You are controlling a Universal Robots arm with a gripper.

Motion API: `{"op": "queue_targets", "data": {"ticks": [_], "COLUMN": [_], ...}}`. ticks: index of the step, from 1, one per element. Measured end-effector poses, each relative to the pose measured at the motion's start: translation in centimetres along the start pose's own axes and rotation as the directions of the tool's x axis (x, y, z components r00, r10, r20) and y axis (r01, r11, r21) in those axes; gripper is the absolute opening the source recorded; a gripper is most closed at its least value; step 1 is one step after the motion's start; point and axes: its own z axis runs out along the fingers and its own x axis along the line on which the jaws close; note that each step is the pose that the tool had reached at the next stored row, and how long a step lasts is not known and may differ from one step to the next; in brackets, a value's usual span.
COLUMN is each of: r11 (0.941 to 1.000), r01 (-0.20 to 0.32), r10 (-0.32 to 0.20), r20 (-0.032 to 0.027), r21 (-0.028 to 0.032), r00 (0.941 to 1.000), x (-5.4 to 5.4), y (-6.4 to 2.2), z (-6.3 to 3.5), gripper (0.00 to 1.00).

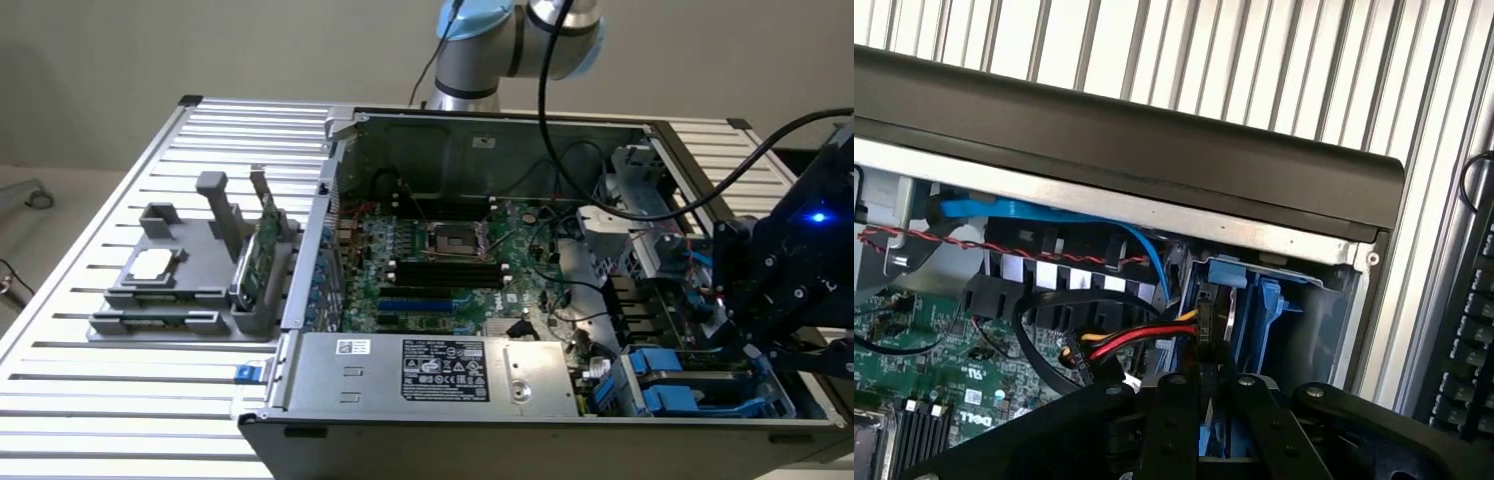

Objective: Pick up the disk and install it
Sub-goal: 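Insert the first disk wire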

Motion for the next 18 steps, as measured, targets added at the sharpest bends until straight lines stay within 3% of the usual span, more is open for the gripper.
{"op": "queue_targets", "data": {"ticks": [9,18], "r11": [0.9995,0.9973], "r01": [-0.028,-0.065], "r10": [0.028,0.065], "r20": [0.003,0.0074], "r21": [-0.0124,-0.0338], "r00": [0.9996,0.9978], "x": [0.32,0.44], "y": [-0.87,-0.88], "z": [0.07,0.25], "gripper": [0.17,0.17]}}
